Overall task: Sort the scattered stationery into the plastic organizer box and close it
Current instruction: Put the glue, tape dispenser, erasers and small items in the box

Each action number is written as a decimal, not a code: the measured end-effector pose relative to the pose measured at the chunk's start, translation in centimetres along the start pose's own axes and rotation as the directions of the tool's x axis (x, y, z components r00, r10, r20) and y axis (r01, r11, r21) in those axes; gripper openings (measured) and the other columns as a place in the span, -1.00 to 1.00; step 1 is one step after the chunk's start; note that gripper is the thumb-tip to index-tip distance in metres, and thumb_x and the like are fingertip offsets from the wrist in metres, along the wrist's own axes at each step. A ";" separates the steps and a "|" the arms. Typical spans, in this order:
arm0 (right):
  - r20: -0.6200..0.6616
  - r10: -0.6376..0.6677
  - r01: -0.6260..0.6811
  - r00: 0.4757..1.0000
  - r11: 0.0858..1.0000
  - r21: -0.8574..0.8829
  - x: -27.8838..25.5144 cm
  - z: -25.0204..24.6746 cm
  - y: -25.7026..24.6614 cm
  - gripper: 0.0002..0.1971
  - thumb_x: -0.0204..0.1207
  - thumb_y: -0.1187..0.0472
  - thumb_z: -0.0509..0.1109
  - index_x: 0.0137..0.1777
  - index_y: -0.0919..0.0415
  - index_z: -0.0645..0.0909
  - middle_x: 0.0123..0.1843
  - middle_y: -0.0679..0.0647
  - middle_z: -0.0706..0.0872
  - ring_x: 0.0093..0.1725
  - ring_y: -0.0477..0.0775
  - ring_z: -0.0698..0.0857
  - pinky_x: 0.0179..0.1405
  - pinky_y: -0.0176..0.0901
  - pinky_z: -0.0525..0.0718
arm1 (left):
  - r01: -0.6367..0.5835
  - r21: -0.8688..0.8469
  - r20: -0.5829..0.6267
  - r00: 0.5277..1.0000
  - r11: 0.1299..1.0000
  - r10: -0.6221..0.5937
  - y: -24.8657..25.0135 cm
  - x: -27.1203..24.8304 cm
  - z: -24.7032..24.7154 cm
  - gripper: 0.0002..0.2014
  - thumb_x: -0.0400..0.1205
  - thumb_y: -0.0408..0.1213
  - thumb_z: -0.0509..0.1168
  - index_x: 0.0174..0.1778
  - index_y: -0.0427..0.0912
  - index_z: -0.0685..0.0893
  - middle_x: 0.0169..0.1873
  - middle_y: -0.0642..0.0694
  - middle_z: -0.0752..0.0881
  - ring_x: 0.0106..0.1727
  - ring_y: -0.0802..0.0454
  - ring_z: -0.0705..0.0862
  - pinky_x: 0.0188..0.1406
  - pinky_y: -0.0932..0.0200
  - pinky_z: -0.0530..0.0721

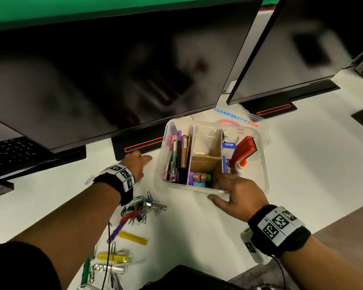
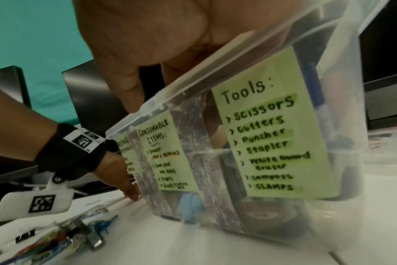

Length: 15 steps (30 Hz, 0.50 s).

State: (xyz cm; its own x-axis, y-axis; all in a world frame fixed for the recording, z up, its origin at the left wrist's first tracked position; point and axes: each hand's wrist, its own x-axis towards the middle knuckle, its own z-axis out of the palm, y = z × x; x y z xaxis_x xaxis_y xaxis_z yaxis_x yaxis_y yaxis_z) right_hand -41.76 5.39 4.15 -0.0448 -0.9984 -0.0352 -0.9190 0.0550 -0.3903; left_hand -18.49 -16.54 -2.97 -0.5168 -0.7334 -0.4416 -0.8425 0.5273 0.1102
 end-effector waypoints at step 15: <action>-0.069 -0.036 0.037 0.997 0.999 0.010 0.2 0.6 0.7 -0.85 0.37 0.05 0.46 -0.09 0.03 0.72 -0.02 -0.05 0.65 -0.23 -0.05 0.68 -0.31 -0.24 0.69 | -0.252 -0.478 -0.518 0.854 0.842 -0.038 5.1 -6.9 -7.9 -0.60 0.59 -0.36 0.31 0.33 0.04 0.55 0.29 -0.08 0.51 0.20 -0.01 0.56 0.24 0.12 0.53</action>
State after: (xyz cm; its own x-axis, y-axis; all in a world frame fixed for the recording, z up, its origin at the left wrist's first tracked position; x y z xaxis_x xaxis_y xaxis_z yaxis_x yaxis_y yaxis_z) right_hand -42.14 5.20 3.31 -0.0386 -0.9984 0.0419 -0.9160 0.0186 -0.4008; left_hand -20.44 -12.21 7.67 -0.4879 -0.8692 0.0803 -0.6512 0.4237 0.6295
